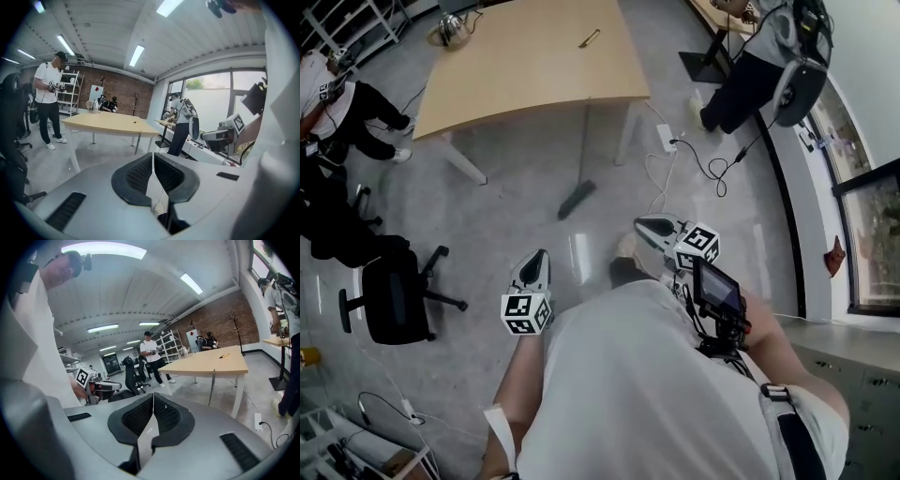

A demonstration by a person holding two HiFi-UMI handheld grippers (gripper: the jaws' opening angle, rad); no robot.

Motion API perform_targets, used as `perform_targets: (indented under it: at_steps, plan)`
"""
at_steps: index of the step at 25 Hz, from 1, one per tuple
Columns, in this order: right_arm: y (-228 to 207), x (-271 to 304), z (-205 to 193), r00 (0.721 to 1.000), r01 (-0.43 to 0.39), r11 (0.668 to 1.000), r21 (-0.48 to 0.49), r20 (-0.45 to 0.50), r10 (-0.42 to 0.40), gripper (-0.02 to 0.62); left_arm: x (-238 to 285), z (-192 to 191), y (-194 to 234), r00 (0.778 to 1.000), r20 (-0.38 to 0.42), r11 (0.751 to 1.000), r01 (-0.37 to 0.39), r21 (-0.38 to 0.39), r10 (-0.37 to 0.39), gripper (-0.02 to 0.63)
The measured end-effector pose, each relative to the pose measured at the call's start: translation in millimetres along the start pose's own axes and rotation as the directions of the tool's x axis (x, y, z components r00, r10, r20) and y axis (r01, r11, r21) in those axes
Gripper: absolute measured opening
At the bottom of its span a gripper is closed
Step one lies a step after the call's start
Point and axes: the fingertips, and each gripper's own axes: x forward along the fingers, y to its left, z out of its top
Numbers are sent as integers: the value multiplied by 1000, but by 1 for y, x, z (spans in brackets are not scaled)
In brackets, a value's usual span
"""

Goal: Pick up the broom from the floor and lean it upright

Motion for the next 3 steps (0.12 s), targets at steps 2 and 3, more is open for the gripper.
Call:
perform_targets:
  at_steps: [2,3]
  plan:
    - [6,-18,-45,1000,-6,999,-36,1,6,17,-4,-47,-22,999,36,1000,-4,-4,4,20]
    - [11,-27,-70,1000,-11,998,-54,1,11,17,-7,-72,-34,998,55,1000,-7,-5,8,20]
